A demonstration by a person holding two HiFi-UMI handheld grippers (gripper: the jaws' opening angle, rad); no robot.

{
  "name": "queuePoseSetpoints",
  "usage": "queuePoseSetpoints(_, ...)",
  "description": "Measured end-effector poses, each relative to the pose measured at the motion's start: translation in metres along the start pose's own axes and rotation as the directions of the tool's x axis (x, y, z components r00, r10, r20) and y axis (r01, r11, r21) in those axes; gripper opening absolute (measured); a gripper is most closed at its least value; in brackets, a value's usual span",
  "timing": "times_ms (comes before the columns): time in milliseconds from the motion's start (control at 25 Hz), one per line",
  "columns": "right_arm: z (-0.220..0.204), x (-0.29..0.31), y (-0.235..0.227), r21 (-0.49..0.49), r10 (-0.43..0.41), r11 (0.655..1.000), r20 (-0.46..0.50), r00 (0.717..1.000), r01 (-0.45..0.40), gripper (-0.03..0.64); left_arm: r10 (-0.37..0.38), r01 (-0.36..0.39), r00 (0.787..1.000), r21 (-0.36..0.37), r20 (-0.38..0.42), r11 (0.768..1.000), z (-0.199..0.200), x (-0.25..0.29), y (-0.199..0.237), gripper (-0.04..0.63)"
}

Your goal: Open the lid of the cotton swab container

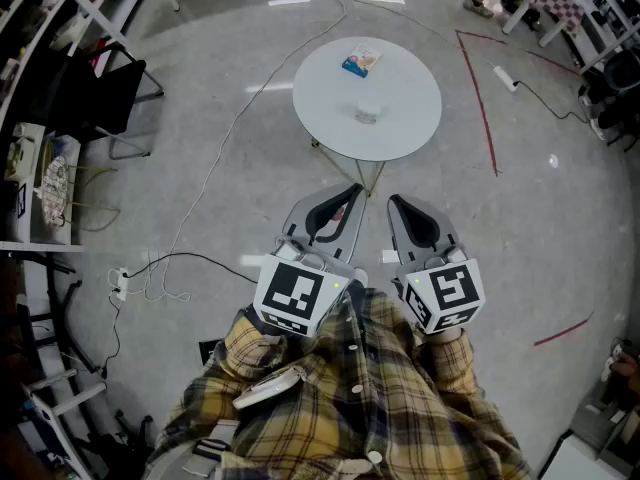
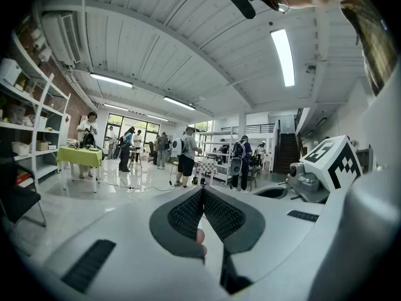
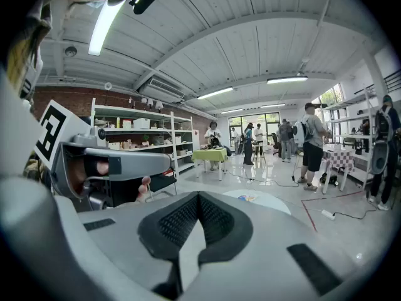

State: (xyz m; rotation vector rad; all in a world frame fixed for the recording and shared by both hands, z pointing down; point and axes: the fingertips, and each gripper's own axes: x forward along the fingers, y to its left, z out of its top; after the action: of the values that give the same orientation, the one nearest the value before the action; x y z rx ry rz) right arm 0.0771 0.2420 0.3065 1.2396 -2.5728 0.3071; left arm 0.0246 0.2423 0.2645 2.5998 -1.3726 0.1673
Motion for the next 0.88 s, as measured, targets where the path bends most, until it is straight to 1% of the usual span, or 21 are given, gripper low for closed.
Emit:
queuePoseSetpoints(440,0.004,0.005,0.001,0.022,-0.06,0.998,0.024,0.998,0.059,0.015,-0.022,0.022,1.0,-0.004,0.011,1.0,0.001,-0.005,0.012,0.02)
queuePoseSetpoints(680,0.002,0.014,0.009,0.033,-0.081,0.996,0.015,0.997,0.08,0.015,-0.026,0.026,1.0,-0.002,0.008,1.0,-0.001,-0.016,0.029,0.02)
queuePoseSetpoints(880,0.007,0.021,0.017,0.055,-0.118,0.992,0.022,0.993,0.117,0.017,-0.035,0.035,0.999,0.001,0.005,0.999,-0.001,-0.028,0.048,0.02)
